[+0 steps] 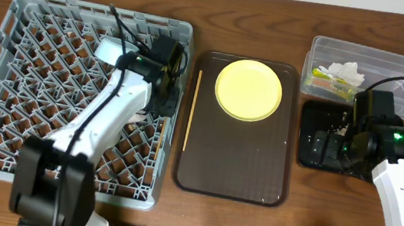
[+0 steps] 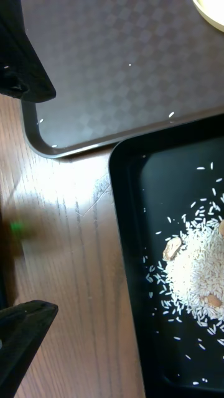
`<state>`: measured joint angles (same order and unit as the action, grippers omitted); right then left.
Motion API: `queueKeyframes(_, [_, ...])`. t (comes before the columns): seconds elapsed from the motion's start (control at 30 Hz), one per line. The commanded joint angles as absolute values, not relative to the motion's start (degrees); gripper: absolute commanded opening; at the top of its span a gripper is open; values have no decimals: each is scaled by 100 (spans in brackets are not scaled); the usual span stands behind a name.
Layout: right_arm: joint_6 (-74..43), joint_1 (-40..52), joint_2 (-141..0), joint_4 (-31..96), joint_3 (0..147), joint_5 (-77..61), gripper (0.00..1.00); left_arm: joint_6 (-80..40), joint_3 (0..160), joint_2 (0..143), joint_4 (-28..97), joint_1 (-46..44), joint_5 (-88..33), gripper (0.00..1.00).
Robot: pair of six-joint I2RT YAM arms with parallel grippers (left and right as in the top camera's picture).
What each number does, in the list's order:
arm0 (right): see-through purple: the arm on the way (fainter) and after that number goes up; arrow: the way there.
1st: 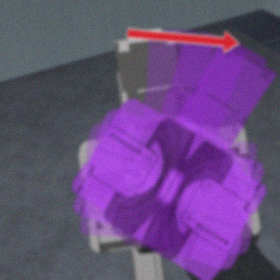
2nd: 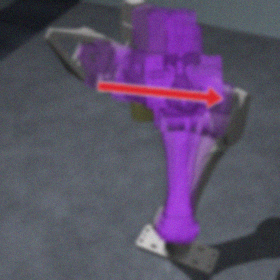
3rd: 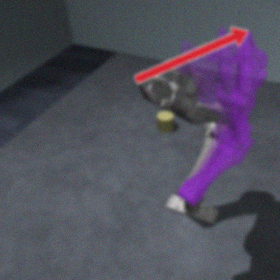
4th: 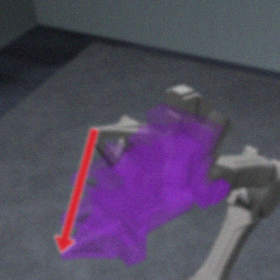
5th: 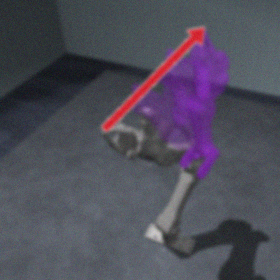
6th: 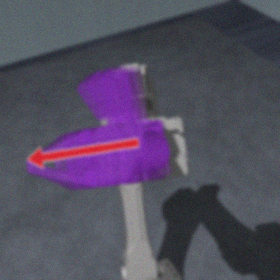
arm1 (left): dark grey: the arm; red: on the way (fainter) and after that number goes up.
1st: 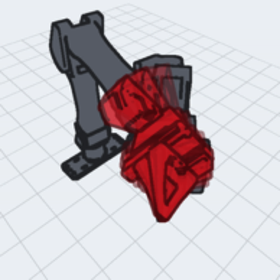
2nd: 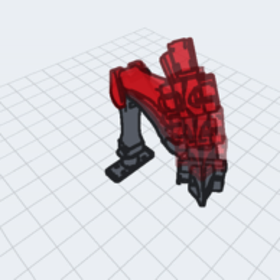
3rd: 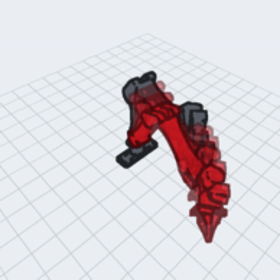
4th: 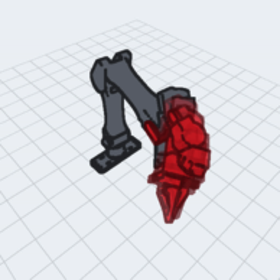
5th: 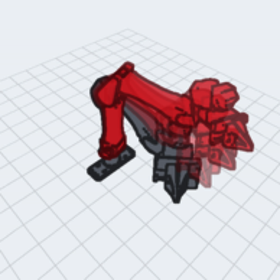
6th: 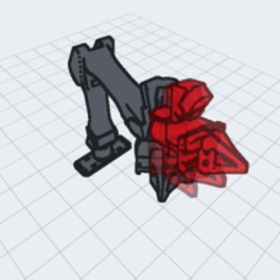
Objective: Sort waste into correct bins and load items into the dishwasher
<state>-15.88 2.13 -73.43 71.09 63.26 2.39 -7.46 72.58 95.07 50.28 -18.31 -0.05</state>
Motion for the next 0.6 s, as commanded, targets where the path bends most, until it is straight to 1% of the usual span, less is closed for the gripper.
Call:
queueKeyframes(0.0, [-1518, 167, -7275, 7113, 6405, 274, 99, -753, 7365, 8914, 4934, -1907, -283, 49])
queueKeyframes(0.1, [-1518, 167, -7275, 7113, 6405, 276, 99, -753, 7363, 8667, 4805, -1988, -923, 43])
queueKeyframes(0.2, [-1518, 167, -7275, 7113, 6405, 276, 99, -755, 7358, 8656, 4676, -2176, -1288, 43])
queueKeyframes(0.4, [-1518, 167, -7275, 7113, 6405, 274, 99, -775, 7244, 9045, 4331, -2700, -1262, 43])
queueKeyframes(0.57, [-1518, 167, -7275, 7116, 6405, 274, 99, -799, 7244, 9677, 4200, -3017, -663, 43])
